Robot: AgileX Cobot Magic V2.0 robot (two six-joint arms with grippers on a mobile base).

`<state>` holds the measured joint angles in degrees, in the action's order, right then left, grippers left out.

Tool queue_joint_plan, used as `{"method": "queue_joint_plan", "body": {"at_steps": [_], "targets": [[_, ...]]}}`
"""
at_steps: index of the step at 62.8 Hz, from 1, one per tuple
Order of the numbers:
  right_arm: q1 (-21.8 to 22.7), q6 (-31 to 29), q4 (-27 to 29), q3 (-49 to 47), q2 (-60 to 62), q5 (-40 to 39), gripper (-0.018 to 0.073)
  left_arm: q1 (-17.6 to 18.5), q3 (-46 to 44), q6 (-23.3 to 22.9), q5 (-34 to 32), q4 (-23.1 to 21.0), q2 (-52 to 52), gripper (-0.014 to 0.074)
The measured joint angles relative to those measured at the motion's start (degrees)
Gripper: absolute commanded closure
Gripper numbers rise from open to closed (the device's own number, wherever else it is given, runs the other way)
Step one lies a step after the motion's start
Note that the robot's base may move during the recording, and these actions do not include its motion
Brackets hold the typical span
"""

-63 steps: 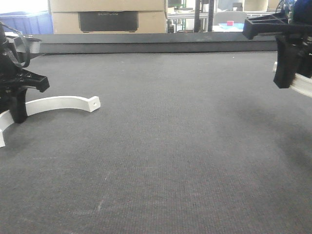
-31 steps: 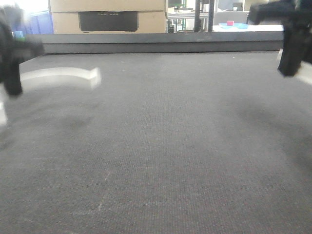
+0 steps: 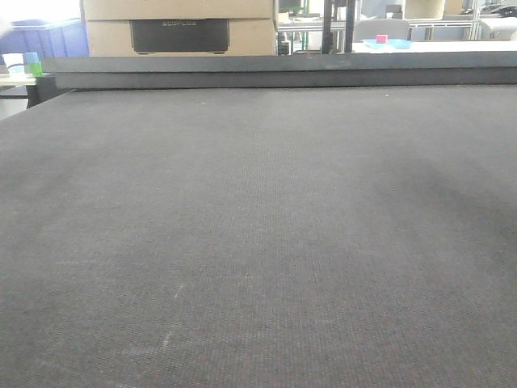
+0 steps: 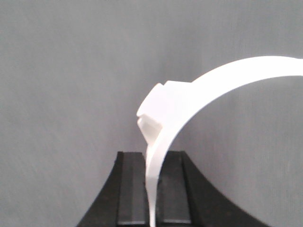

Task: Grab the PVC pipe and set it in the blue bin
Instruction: 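Raise both held pipe pieces upright above the table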

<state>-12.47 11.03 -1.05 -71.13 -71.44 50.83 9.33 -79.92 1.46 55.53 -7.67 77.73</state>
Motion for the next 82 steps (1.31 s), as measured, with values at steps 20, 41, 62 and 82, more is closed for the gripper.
{"method": "queue_joint_plan", "body": {"at_steps": [20,41,62,82], "targets": [[0.00,-2.28,-0.55,4.33,8.18,-13.08,0.0727,5.22,17.40,3.99,-28.87,-0.23,-15.41,0.0707],[0.00,-2.55,-2.40,23.54,20.67,-35.73,0.0727,5.48,32.18,4.36,-42.65,-1.39,-27.28,0.0707],[0.00,-2.68,-2.53,25.66,28.40,-43.61,0.0727,5.48,32.78,4.39,-49.51,5.52,-33.85,0.0707],[0.00,-2.68,-2.53,25.66,31.70,-45.22,0.0727,5.48,32.78,4.50,-52.42,1.14,-35.71,0.0707]]}}
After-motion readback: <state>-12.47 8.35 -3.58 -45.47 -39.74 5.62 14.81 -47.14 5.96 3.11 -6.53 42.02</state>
